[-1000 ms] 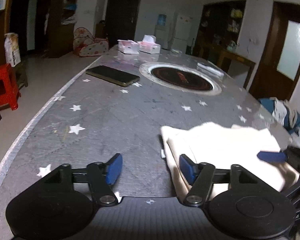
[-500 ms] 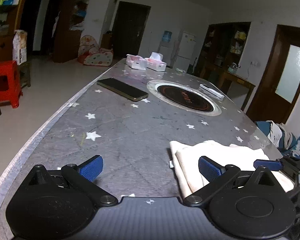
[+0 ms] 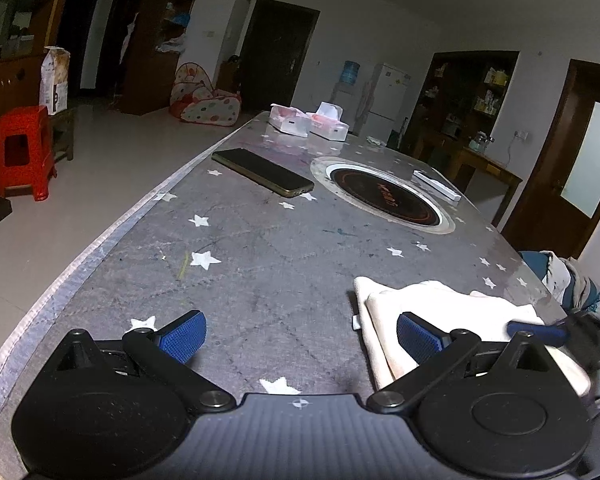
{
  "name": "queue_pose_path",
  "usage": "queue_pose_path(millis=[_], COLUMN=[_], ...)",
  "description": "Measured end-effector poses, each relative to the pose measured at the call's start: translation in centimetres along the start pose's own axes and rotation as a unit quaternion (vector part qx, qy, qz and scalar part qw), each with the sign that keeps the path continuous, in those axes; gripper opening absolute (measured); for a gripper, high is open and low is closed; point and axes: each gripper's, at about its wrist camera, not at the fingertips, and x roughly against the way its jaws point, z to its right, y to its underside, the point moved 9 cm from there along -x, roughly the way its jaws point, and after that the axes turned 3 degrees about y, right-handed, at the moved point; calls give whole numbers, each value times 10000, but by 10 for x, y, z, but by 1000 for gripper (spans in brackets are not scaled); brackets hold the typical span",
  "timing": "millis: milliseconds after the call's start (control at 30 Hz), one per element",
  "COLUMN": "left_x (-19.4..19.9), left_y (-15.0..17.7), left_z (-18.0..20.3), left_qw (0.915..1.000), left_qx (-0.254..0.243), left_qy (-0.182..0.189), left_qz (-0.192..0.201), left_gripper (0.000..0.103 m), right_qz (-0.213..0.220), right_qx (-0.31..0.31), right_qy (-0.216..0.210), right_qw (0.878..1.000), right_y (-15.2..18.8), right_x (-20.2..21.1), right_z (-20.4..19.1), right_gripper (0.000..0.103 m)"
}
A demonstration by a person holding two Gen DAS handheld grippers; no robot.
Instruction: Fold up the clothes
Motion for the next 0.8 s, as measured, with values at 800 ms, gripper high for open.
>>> queue_pose_path(millis=[800], left_x=[-15], left_y=[10], left_z=[48], left_qw=[9986], left_qx=[-364], left_qy=[345], left_qz=[-143], left_gripper=[103], right_qz=[-501], right_qx=[-382], right_qy=[1701], right_qw=[9834], right_y=[71], right_x=[52], right_z=[100], right_gripper=[103])
